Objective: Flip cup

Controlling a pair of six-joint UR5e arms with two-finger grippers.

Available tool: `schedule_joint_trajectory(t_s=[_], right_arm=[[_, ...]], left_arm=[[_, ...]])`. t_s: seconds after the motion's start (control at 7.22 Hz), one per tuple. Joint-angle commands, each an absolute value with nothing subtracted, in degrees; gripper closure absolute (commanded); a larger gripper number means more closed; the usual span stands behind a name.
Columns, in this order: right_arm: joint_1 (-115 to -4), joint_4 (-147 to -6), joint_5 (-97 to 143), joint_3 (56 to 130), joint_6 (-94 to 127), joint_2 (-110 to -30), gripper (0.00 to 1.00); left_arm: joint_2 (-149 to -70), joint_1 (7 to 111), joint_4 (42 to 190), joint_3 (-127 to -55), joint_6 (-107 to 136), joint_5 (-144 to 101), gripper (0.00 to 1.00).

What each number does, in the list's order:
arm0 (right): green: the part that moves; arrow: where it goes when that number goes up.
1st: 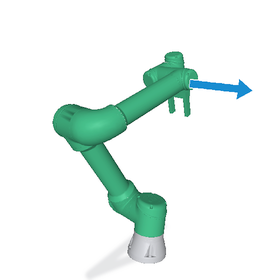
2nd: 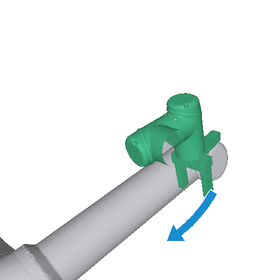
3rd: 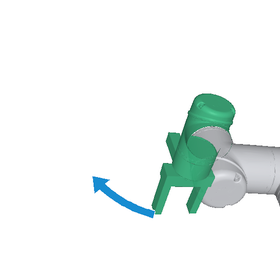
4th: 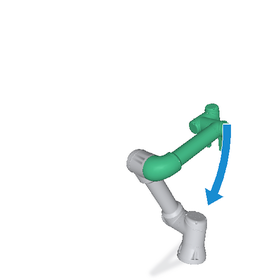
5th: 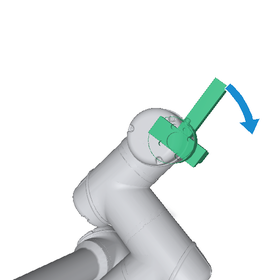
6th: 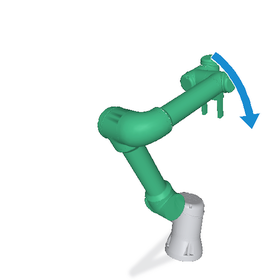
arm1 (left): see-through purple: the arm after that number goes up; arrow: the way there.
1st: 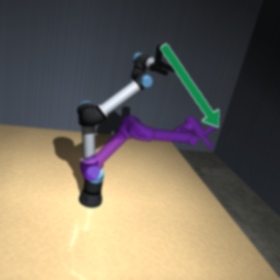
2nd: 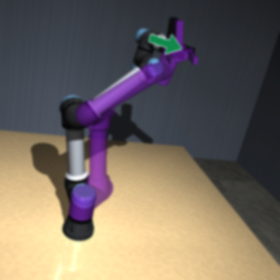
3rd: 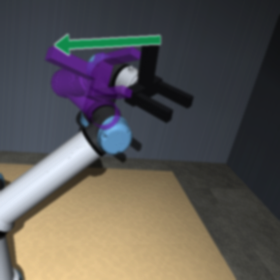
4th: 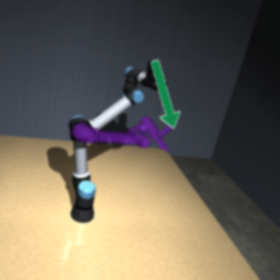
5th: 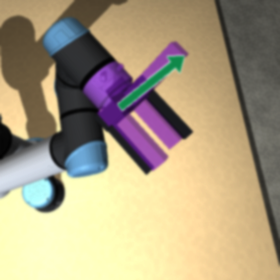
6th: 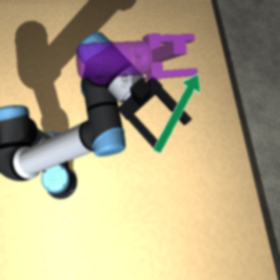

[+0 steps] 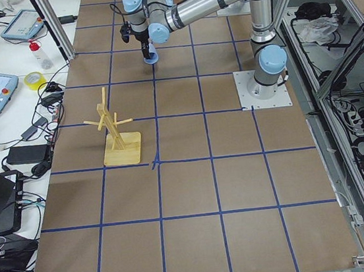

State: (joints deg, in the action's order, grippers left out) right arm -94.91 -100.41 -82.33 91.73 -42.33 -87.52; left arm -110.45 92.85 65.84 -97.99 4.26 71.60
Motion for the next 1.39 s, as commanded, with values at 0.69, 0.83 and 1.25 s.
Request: schedule_joint_trajectory(t_s=[0.69,0.83,1.25], right_arm=[[-93.2,-84.5,-92.1,81.6,-0.2,-90.1,0.0],[-93.1,-77.8,-92.2,81.2,-0.1,-90.3,0.0],[-93.3,-77.8,-90.4,81.7,-0.1,-90.2,0.0]], left_arm=[[-118.4,87.2,53.2,-105.6,1.2,44.3,0.03],[-119.3,87.2,52.7,-105.8,0.1,44.3,0.17],[-119.5,87.2,52.7,-105.5,1.2,43.2,0.94]])
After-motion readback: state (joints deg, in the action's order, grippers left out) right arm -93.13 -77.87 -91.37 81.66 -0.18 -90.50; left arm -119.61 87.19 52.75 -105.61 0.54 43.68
